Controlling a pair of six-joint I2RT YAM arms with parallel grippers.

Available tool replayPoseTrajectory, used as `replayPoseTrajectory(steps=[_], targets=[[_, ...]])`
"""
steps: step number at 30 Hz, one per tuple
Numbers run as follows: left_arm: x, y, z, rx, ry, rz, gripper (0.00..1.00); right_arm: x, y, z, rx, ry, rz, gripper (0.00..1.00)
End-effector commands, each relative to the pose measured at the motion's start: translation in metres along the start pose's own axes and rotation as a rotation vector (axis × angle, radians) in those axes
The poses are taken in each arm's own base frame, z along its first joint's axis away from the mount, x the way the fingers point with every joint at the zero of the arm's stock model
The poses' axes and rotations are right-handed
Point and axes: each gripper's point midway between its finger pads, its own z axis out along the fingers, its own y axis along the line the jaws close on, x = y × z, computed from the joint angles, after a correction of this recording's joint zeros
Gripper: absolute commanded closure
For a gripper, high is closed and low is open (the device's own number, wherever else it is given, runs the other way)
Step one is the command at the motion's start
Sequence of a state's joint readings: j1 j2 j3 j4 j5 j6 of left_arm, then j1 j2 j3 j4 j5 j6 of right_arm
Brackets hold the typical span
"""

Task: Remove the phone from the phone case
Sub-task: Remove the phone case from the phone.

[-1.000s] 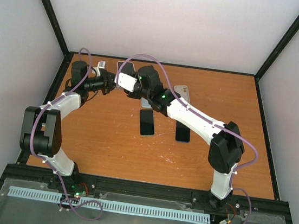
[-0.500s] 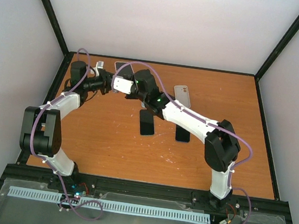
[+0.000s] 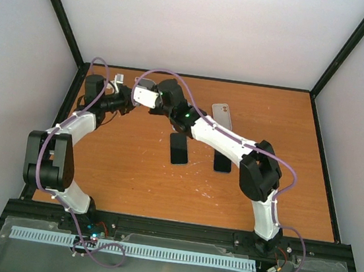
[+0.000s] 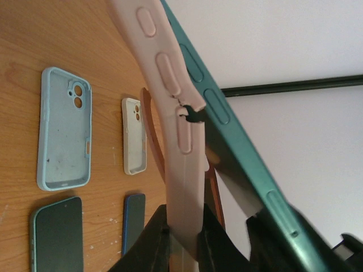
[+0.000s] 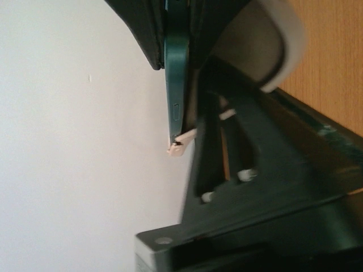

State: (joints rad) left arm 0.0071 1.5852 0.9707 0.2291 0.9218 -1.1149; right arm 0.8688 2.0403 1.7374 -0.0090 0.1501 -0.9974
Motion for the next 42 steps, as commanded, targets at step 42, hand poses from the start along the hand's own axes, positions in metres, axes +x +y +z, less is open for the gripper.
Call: replayPoseTrajectory(steps=[42], targets=[[-0.024,0.136,0.033,-0.351,0.217,0.284,0.99,0.056,-0.097,-0.111,0.116,0.040,0.285,0.97]])
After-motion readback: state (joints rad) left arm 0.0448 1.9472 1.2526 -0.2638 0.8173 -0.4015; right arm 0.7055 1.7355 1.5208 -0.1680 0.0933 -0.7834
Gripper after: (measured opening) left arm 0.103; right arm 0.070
